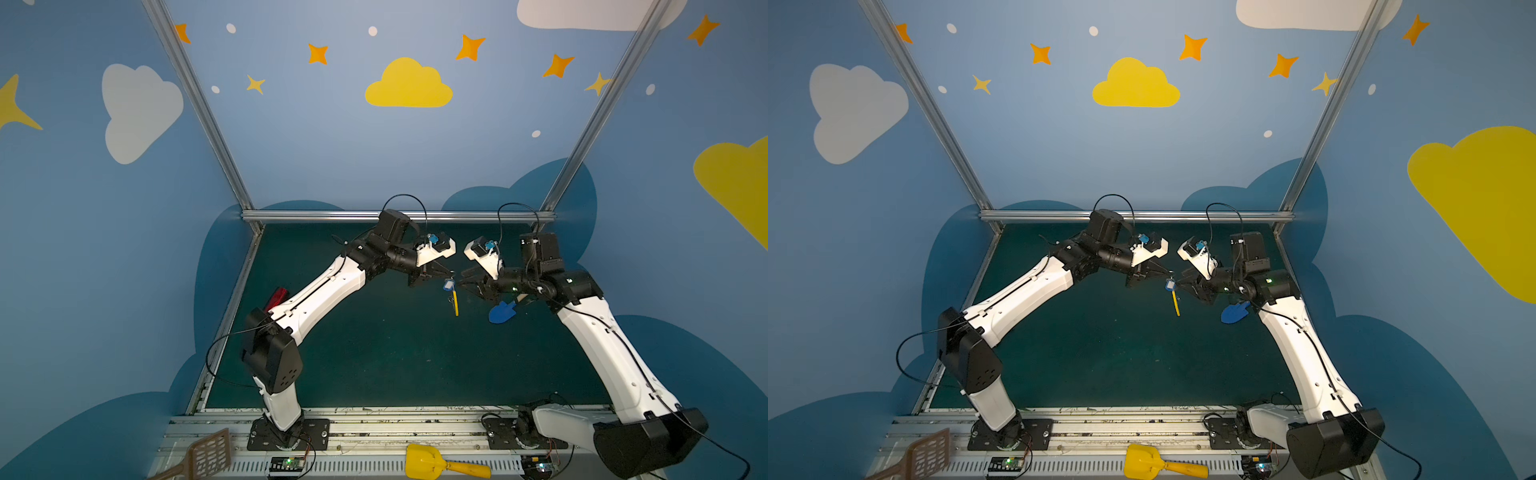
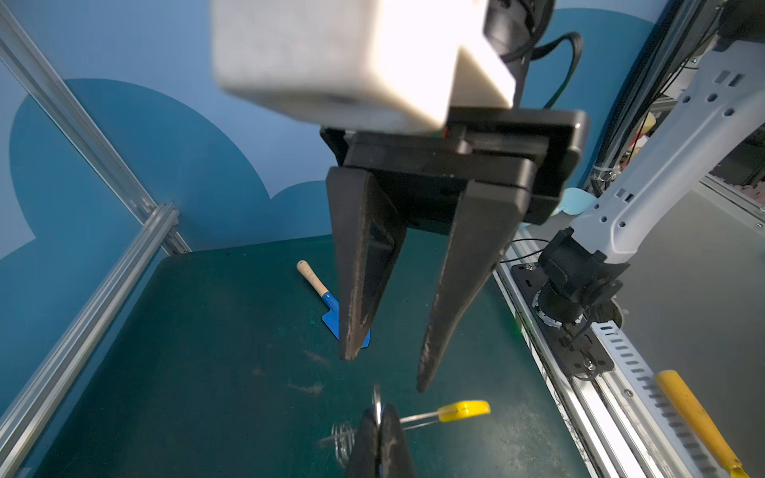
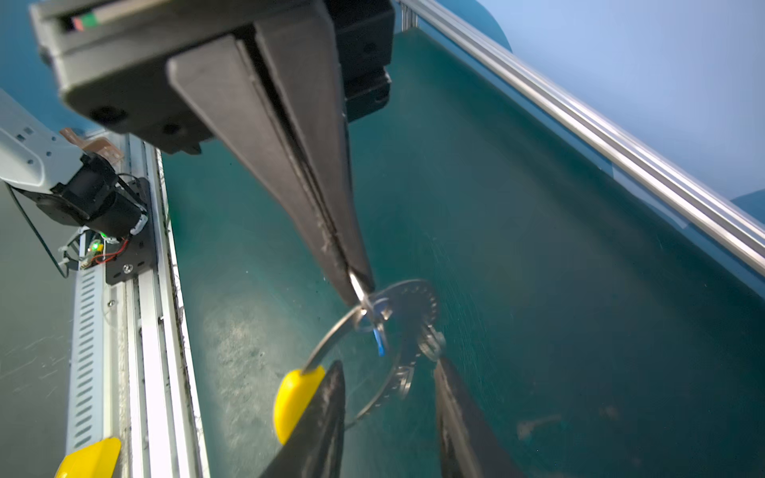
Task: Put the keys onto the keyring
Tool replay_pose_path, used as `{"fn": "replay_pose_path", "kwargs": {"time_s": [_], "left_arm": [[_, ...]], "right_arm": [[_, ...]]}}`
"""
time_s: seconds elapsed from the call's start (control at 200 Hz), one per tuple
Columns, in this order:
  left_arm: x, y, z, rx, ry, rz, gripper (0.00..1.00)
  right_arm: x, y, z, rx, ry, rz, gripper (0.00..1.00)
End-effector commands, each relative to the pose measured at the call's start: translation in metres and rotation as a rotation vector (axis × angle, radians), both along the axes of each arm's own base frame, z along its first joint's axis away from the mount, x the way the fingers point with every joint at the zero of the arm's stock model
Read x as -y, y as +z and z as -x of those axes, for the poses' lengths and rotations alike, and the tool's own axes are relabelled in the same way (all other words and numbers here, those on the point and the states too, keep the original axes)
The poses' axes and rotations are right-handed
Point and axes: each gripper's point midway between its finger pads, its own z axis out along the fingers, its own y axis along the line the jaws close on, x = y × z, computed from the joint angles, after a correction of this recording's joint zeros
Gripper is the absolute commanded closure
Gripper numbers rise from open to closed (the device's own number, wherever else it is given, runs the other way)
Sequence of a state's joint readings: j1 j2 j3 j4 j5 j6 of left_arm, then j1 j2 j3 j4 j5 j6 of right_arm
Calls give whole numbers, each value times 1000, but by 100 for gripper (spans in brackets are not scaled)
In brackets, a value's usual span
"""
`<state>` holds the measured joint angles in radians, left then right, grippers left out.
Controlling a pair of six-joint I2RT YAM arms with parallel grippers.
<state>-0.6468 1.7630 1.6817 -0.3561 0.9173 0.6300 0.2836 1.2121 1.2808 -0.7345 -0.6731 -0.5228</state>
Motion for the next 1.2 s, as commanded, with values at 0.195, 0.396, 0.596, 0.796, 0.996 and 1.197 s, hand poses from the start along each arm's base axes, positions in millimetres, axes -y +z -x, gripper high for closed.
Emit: {"fn": "replay_pose_path", "kwargs": {"time_s": [0.195, 0.396, 0.596, 0.796, 0.996, 1.197], "left_arm": [[-3, 58, 4, 45, -14, 220, 96], [-6, 65, 4, 35, -20, 272, 96], [-5, 66, 7, 30, -48, 281, 96], [-5, 66, 8, 32, -55, 281, 96], [-5, 64, 7, 29, -53, 274, 96], [-5, 63, 5, 37, -41, 271, 96]], "right_arm": [[-9, 10, -5, 39, 34, -84, 59], [-10, 14, -15, 65, 11, -106, 56], [-17, 16, -17, 62, 43, -144, 55], [-22, 12, -17, 48, 80, -159, 57], [-27, 20, -13, 65, 122, -196, 66], [-29, 19, -5, 49, 160, -208, 87]]}}
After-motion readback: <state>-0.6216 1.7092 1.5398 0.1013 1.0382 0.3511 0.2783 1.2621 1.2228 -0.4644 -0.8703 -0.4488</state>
